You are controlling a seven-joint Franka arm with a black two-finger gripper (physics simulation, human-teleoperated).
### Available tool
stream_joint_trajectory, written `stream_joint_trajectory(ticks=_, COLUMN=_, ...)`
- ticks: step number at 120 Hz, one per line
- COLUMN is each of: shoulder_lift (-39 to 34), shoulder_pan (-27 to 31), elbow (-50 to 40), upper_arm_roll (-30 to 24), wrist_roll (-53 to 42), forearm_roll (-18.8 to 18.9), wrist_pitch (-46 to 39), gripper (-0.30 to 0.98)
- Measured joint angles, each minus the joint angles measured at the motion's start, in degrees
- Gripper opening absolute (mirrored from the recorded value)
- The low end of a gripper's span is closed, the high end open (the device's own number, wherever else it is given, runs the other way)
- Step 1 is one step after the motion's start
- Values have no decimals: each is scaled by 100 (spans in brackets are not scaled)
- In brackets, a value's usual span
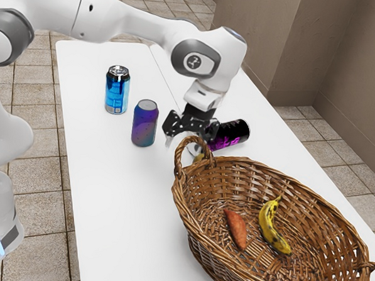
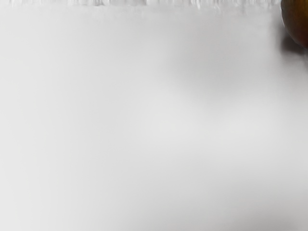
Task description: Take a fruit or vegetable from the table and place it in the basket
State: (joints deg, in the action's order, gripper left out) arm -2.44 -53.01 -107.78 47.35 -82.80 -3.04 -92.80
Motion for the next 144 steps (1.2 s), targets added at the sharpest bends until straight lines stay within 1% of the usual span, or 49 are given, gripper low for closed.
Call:
stream_joint_trajectory(ticks=12, shoulder_lift=52, shoulder_pan=237, elbow=-1, upper_arm_roll=29, wrist_roll=-84, forearm_roll=38, wrist_pitch=-91, gripper=69)
stream_joint_trajectory(ticks=22, shoulder_lift=73, shoulder_pan=303, elbow=-2, upper_arm_roll=48, wrist_roll=-145, forearm_roll=60, wrist_pitch=-143, gripper=69)
stream_joint_trajectory(ticks=70, shoulder_lift=263, shoulder_pan=63, elbow=11, upper_arm_roll=85, wrist_roll=-343, forearm_roll=46, wrist_pitch=-301, gripper=69)
stream_joint_trajectory(ticks=105, shoulder_lift=414, shoulder_pan=-134, elbow=13, upper_arm_roll=73, wrist_roll=-412, forearm_roll=-44, wrist_pitch=-730, gripper=69)
stream_joint_trajectory(ticks=120, shoulder_lift=505, shoulder_pan=-113, elbow=5, upper_arm_roll=78, wrist_roll=-433, forearm_roll=-113, wrist_pitch=-911, gripper=69)
stream_joint_trajectory(ticks=144, shoulder_lift=650, shoulder_pan=135, elbow=-13, upper_arm_roll=89, wrist_roll=-462, forearm_roll=-145, wrist_pitch=-1076, gripper=69)
